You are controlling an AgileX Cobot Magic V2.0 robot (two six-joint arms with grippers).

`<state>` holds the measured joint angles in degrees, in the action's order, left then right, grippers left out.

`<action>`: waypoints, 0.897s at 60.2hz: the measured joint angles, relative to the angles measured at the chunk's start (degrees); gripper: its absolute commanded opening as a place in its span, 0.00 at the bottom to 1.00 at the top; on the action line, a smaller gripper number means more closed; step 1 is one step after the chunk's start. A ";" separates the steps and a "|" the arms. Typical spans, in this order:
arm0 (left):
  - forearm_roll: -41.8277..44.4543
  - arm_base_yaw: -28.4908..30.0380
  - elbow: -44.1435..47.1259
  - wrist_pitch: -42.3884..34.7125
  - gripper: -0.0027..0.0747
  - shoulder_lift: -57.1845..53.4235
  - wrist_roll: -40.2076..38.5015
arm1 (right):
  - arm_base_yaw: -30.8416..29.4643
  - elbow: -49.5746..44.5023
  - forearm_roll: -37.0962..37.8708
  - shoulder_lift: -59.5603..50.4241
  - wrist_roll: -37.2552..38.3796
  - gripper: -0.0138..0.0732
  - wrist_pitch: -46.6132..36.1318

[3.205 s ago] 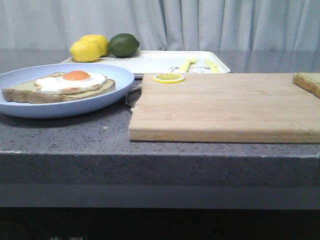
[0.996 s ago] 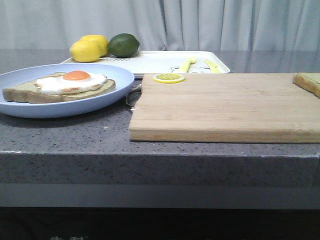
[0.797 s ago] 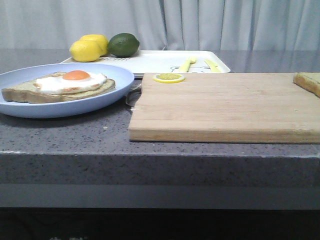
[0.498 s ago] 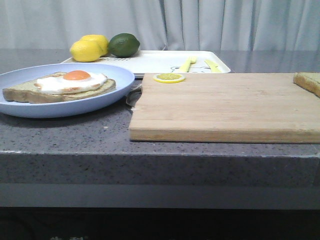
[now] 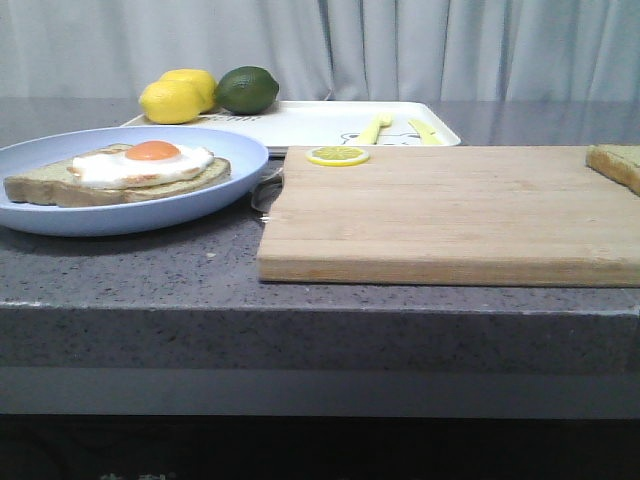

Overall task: Place bread and move sandwich to tray
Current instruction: 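Reach the right gripper to the bread slice on the cutting board and grasp it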

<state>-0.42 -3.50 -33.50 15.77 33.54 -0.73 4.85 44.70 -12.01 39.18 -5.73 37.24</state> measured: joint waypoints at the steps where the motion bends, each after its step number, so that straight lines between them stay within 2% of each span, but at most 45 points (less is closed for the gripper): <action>1: 0.00 0.00 0.00 0.00 0.90 0.00 0.00 | 0.00 0.99 -0.01 1.97 0.00 0.90 1.04; 11: 0.00 0.00 0.00 0.00 0.90 0.00 0.00 | 0.00 12.84 1.95 17.50 2.00 0.88 11.56; 19: 0.00 0.00 0.00 0.00 0.90 0.00 0.00 | -0.90 19.42 6.53 26.29 5.73 0.84 15.41; 28: 0.00 0.00 0.00 0.00 0.90 0.00 0.00 | -6.37 23.68 10.05 32.21 8.82 0.83 17.41; 37: 0.00 0.00 0.00 0.00 0.90 0.00 0.00 | -15.07 25.65 10.03 36.77 8.92 0.83 20.30; 45: 0.00 0.00 0.00 0.00 0.90 0.00 0.00 | -22.19 27.43 5.36 42.36 4.49 0.83 22.73; 54: 0.00 0.00 0.00 0.00 0.90 0.05 0.00 | -28.40 31.57 -8.42 49.54 -6.29 0.83 28.16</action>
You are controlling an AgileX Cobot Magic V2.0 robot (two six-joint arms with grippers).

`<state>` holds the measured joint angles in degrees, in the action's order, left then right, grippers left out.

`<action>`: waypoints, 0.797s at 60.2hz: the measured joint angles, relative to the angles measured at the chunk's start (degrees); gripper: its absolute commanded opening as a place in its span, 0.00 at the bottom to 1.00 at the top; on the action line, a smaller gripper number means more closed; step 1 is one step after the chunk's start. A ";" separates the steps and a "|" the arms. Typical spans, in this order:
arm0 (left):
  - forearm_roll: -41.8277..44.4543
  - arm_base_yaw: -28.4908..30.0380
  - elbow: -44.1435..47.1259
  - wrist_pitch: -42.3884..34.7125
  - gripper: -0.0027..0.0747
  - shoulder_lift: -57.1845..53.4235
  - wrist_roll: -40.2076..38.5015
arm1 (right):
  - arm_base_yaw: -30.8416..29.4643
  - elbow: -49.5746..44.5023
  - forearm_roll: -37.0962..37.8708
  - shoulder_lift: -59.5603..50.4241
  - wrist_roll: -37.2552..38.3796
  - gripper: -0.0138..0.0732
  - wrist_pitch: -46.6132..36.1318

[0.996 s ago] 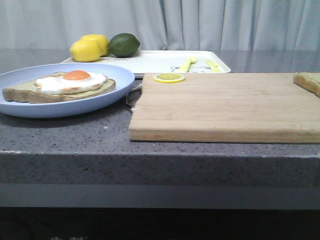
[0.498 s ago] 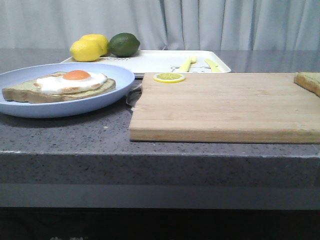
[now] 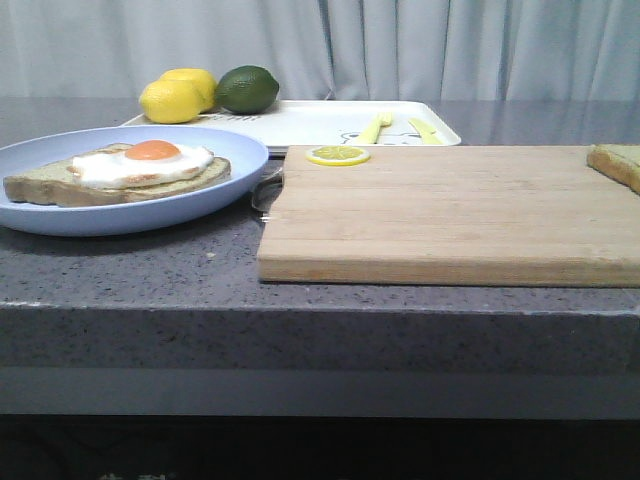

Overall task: Place bread and move sandwich to tray
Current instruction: 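Reach the right gripper to the bread slice on the cutting board and grasp it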

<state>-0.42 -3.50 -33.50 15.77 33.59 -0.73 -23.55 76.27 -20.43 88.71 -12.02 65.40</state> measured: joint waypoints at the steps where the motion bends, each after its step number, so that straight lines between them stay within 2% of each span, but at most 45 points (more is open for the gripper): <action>1: 0.00 0.00 0.00 0.00 0.90 0.00 0.00 | -0.45 0.61 -1.20 0.63 -0.90 0.83 0.65; 7: 0.00 0.00 0.00 0.00 0.90 0.00 0.00 | -2.96 3.31 -8.11 4.74 -6.48 0.83 3.79; 12: 0.00 0.00 0.00 0.00 0.90 0.00 0.00 | -3.85 5.10 -10.52 7.82 -8.75 0.83 4.10; 26: 0.00 0.03 0.00 0.00 0.90 0.00 0.00 | -4.09 6.76 -11.57 13.09 -12.02 0.83 4.18; 48: 0.00 0.03 0.00 0.00 0.90 0.00 0.00 | -3.89 6.85 -11.57 14.79 -13.95 0.83 4.18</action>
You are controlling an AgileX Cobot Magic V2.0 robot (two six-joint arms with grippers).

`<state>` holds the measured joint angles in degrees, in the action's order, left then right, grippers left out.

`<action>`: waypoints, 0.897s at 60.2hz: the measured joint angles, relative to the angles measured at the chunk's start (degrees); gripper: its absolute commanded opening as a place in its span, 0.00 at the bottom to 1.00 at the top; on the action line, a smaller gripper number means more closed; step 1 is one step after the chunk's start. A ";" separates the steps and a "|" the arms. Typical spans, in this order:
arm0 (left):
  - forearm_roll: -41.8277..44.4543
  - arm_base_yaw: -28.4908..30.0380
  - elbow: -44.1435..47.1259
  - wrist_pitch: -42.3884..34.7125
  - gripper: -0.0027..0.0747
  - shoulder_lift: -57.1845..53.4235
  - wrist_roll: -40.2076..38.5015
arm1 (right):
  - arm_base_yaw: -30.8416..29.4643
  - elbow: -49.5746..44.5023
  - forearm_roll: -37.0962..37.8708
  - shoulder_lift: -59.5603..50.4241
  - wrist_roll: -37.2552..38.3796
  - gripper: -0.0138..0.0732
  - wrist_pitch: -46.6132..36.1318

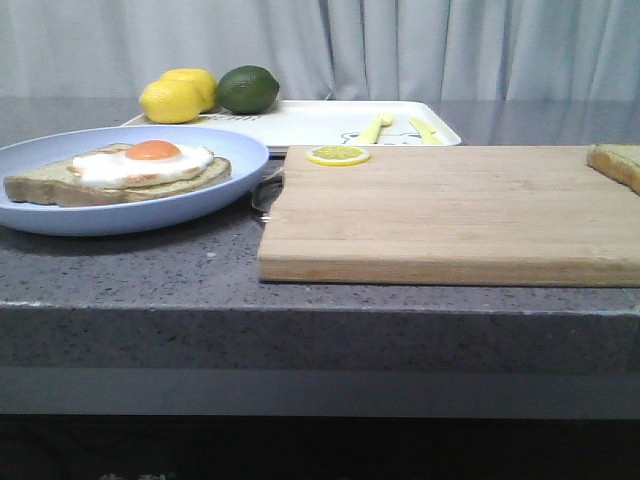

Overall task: Place bread and move sandwich to tray
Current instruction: 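Reach the right gripper to the bread slice on the cutting board and grasp it, then lift the bread slice with the right gripper and carry it over the egg toast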

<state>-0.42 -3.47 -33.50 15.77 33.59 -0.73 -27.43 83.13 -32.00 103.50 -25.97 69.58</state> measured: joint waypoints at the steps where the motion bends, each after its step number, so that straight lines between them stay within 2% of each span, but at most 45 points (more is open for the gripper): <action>1: 0.00 0.00 0.00 0.00 0.90 0.00 0.00 | 0.14 0.00 0.00 0.14 -0.11 0.83 0.00; 22: 0.00 0.00 0.00 0.00 0.90 0.00 0.00 | 2.43 0.13 0.38 1.50 -0.42 0.83 -0.10; 27: 0.00 0.00 0.00 0.00 0.90 0.00 0.00 | 2.43 0.13 0.50 1.50 -0.42 0.80 -0.10; 33: 0.00 0.00 0.00 0.00 0.90 0.00 0.00 | 2.43 0.13 0.74 1.50 0.17 0.63 -0.10; 39: 0.00 0.00 0.00 0.00 0.90 0.00 0.00 | 2.43 0.25 0.87 1.50 1.53 0.35 -0.10; 46: 0.00 0.00 0.00 0.00 0.90 0.00 0.00 | 2.31 0.25 1.95 1.39 2.16 0.10 -0.46; 48: 0.00 0.00 0.00 0.00 0.90 0.00 0.00 | 2.31 0.25 1.95 1.27 2.19 0.06 -0.46; 54: 0.00 0.00 0.00 0.00 0.90 0.00 0.00 | 2.31 0.25 2.21 0.19 2.70 0.07 -0.46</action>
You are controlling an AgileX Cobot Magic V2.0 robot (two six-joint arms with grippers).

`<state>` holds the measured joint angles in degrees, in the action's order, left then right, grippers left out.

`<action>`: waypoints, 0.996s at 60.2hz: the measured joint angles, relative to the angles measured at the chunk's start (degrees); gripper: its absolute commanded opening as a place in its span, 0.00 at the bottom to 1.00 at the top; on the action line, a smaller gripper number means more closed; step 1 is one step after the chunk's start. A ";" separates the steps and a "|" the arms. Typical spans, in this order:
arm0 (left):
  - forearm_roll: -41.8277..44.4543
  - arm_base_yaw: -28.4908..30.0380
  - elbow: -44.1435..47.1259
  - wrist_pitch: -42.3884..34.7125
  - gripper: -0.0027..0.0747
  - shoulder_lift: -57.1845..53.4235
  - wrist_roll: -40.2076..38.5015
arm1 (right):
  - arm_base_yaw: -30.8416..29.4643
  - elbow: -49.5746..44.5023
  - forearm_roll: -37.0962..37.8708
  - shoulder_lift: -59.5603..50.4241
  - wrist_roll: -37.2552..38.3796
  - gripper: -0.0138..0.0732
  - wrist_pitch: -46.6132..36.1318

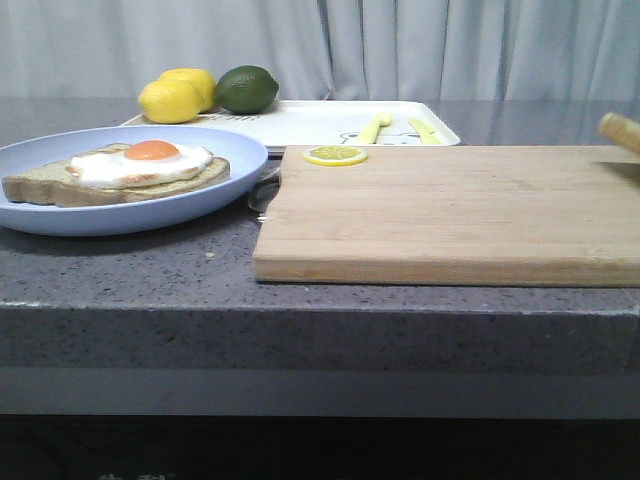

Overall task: Place bread and move sandwich to tray
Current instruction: 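Lift the bread slice with the right gripper and carry it over the egg toast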

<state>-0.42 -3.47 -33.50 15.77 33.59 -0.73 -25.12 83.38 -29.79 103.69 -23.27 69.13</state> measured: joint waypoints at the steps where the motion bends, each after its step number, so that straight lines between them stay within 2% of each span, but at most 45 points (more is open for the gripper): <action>1: 0.00 0.00 0.00 0.00 0.90 0.00 0.00 | 0.00 0.00 0.00 -0.25 0.30 0.07 0.00; 19: 0.00 0.00 0.00 0.00 0.90 0.00 0.00 | 0.00 0.00 -4.95 -8.99 4.72 0.07 0.82; 33: 0.00 0.00 0.00 0.00 0.90 0.00 0.00 | 1.81 0.00 -19.54 -15.94 5.49 0.07 1.06; 40: 0.00 0.00 0.00 -0.03 0.90 0.00 0.00 | 7.32 0.00 -26.61 -16.80 5.03 0.07 1.06; 50: 0.00 0.00 0.00 -0.03 0.90 0.00 0.00 | 20.55 -0.99 -32.83 -16.80 4.71 0.07 -0.11; 60: 0.00 0.00 0.00 -0.03 0.90 0.00 0.00 | 36.50 -5.68 -39.57 -16.80 4.54 0.07 -12.50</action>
<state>-0.42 -3.47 -33.50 15.73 33.59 -0.73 11.38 77.69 -69.36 86.89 -18.73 56.62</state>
